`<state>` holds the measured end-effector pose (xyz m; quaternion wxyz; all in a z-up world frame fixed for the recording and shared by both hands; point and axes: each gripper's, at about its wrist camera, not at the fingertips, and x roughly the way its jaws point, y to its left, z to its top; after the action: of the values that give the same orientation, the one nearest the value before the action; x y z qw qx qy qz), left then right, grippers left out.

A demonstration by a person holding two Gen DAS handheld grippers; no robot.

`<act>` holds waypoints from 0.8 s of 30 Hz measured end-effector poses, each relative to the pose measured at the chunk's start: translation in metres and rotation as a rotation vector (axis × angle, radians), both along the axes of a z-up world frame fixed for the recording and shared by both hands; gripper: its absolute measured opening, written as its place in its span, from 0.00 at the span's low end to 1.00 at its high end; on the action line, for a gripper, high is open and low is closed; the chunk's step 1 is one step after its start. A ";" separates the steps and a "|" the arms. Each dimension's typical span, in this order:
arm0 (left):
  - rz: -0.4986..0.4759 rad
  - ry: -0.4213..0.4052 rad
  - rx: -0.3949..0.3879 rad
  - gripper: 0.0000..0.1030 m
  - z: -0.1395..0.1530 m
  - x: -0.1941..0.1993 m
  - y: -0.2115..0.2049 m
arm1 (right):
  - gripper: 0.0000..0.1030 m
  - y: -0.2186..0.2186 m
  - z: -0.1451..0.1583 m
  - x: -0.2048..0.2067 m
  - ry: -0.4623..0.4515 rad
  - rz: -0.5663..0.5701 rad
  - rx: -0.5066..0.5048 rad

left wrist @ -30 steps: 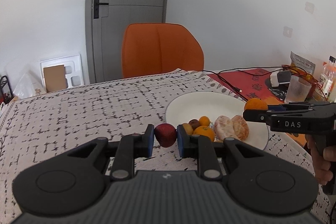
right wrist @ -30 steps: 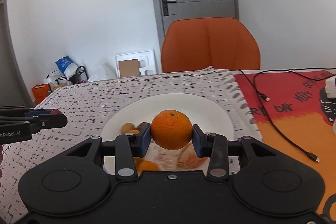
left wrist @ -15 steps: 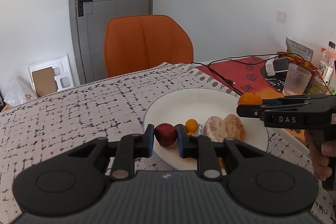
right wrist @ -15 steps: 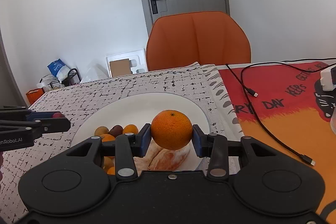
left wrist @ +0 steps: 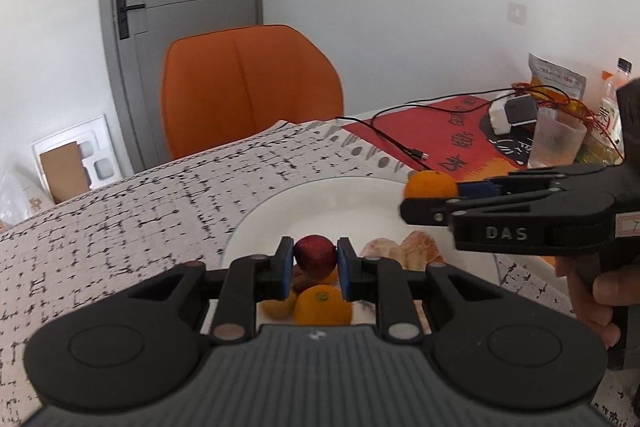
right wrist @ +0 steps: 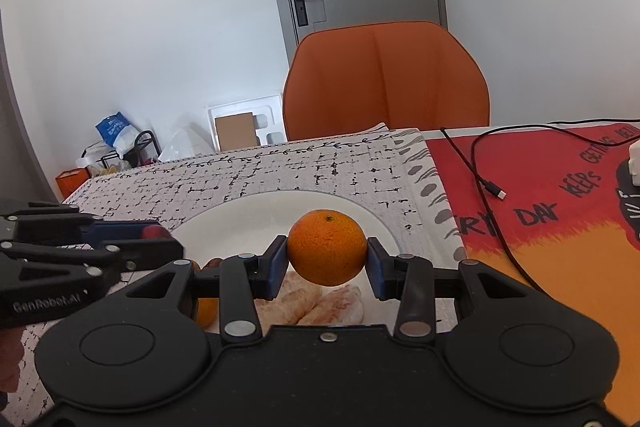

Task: Organize fruits
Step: 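Carry the red plum with the left tool while the right tool carries the large orange to the bowl, then open the left tool over the bowl while the right tool releases the large orange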

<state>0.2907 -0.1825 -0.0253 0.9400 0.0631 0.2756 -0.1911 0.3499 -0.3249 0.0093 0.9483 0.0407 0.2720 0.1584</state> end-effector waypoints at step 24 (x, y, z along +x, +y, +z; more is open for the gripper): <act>0.125 -0.017 -0.026 0.63 0.018 -0.037 0.048 | 0.71 0.009 0.006 -0.044 -0.013 -0.010 0.014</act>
<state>0.2537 -0.1347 -0.0075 0.9531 0.0351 0.2686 -0.1349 0.3063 -0.3156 0.0150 0.9505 0.0477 0.2643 0.1560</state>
